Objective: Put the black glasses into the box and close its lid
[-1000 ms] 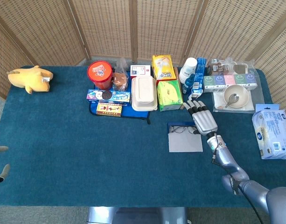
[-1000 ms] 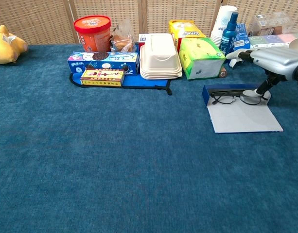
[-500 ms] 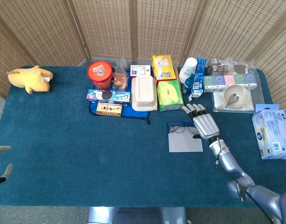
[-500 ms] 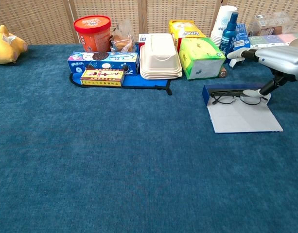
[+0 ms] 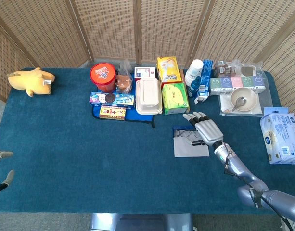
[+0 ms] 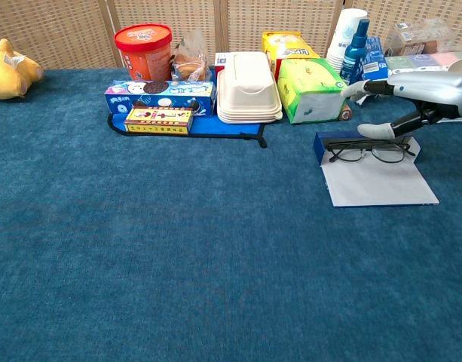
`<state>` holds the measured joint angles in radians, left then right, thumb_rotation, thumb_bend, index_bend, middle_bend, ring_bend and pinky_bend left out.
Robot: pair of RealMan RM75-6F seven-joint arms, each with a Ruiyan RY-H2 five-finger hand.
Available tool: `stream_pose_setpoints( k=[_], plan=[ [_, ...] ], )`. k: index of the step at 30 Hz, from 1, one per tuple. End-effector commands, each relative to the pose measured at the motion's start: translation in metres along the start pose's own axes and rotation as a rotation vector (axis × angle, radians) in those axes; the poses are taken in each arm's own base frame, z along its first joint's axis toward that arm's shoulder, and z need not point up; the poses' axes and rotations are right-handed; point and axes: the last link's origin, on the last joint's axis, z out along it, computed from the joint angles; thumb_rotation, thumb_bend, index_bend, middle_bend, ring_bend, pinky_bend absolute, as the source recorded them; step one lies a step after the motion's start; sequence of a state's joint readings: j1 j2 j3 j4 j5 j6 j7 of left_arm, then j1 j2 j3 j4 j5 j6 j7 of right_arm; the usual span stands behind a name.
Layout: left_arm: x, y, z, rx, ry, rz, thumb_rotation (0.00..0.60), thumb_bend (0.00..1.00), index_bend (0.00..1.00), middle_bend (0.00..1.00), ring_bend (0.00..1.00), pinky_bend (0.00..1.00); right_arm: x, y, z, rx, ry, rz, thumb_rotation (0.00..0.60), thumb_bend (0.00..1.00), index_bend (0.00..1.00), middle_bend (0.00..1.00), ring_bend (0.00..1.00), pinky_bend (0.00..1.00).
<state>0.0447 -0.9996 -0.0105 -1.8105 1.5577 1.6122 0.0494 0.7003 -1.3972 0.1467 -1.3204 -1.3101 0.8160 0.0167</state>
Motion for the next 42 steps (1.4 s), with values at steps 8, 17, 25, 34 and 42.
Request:
stream_pose_setpoints(
  k=[8, 17, 25, 34, 42],
  plan=[
    [-0.0018, 0.0007, 0.0004, -0.002, -0.009, 0.002, 0.600, 0.30, 0.31, 0.35, 0.22, 0.27, 0.0026, -0.0019, 0.0055, -0.002, -0.078, -0.016, 0.228, 0.39, 0.05, 0.12, 0.04, 0.11],
    [-0.0041, 0.0021, 0.0000, -0.008, -0.013, 0.000, 0.600, 0.30, 0.31, 0.35, 0.22, 0.27, -0.0016, -0.0060, 0.0045, 0.009, -0.141, -0.038, 0.228, 0.39, 0.06, 0.13, 0.06, 0.11],
    [-0.0034, 0.0020, -0.0003, -0.008, -0.009, 0.000, 0.600, 0.30, 0.31, 0.35, 0.22, 0.27, -0.0032, -0.0083, 0.0046, 0.012, -0.150, -0.042, 0.229, 0.39, 0.07, 0.14, 0.07, 0.12],
    [-0.0048, 0.0017, 0.0001, -0.009, -0.011, -0.002, 0.600, 0.30, 0.31, 0.35, 0.22, 0.27, -0.0048, -0.0087, 0.0047, 0.010, -0.165, -0.042, 0.229, 0.39, 0.07, 0.14, 0.08, 0.12],
    [-0.0065, 0.0000, -0.0009, -0.002, -0.014, -0.005, 0.600, 0.30, 0.31, 0.35, 0.22, 0.27, -0.0045, -0.0070, 0.0025, 0.005, -0.169, -0.041, 0.229, 0.39, 0.10, 0.18, 0.15, 0.12]
  ],
)
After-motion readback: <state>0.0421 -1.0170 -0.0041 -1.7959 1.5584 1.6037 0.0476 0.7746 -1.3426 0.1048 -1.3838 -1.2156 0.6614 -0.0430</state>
